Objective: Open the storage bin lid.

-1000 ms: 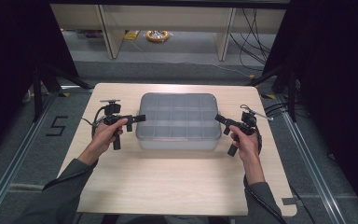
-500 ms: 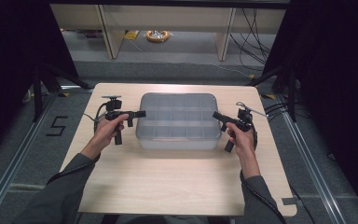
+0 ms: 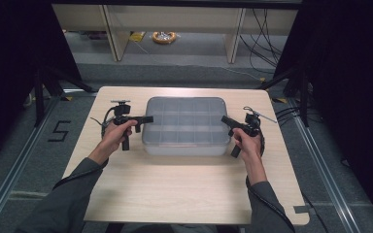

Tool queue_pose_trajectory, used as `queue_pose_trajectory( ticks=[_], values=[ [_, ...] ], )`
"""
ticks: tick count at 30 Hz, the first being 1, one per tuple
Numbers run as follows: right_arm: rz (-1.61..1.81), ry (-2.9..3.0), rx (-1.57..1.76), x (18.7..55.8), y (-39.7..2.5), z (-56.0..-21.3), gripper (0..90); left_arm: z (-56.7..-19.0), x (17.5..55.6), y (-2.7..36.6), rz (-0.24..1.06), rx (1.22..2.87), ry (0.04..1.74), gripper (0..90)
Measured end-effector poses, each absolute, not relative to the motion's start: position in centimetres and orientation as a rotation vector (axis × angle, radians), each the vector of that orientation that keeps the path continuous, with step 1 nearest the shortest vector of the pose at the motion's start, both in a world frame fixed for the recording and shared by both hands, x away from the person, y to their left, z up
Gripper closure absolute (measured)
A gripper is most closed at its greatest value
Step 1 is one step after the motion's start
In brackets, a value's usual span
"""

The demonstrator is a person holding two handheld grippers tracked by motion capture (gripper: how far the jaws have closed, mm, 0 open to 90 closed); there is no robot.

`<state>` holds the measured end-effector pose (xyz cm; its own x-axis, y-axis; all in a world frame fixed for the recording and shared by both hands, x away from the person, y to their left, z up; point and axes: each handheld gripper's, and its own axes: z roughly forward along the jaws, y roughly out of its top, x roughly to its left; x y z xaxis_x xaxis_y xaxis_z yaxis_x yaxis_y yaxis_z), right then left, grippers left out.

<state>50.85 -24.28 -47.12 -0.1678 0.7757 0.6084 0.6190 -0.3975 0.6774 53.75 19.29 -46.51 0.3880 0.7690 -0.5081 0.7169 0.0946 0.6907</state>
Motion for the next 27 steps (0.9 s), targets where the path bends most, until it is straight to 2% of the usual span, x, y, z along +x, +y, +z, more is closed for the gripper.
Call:
queue_pose_trajectory(
  ticks=[9, 11, 13, 18, 21, 27],
  values=[
    [1.619, 1.591, 1.899, 50.5, -24.2, -46.6, 60.2, -45.5, 53.1, 19.3, 0.119, 1.603, 1.337, 52.1],
    [1.64, 1.559, 1.994, 50.2, -24.0, -46.3, 62.1, -45.4, 52.9, 19.3, 0.11, 1.587, 1.336, 52.8],
    [1.644, 1.534, 1.939, 50.1, -24.5, -46.2, 64.8, -45.2, 52.8, 19.4, 0.092, 1.573, 1.325, 57.0],
    [1.702, 1.506, 1.961, 49.5, -24.2, -45.2, 65.8, -44.2, 52.2, 19.3, 0.133, 1.56, 1.302, 57.7],
    [1.695, 1.513, 1.853, 49.3, -24.4, -44.6, 67.3, -43.7, 51.9, 19.6, 0.123, 1.531, 1.299, 60.6],
    [1.755, 1.492, 1.856, 48.5, -24.1, -43.6, 67.4, -42.7, 51.0, 20.1, 0.132, 1.529, 1.268, 61.8]
  ],
)
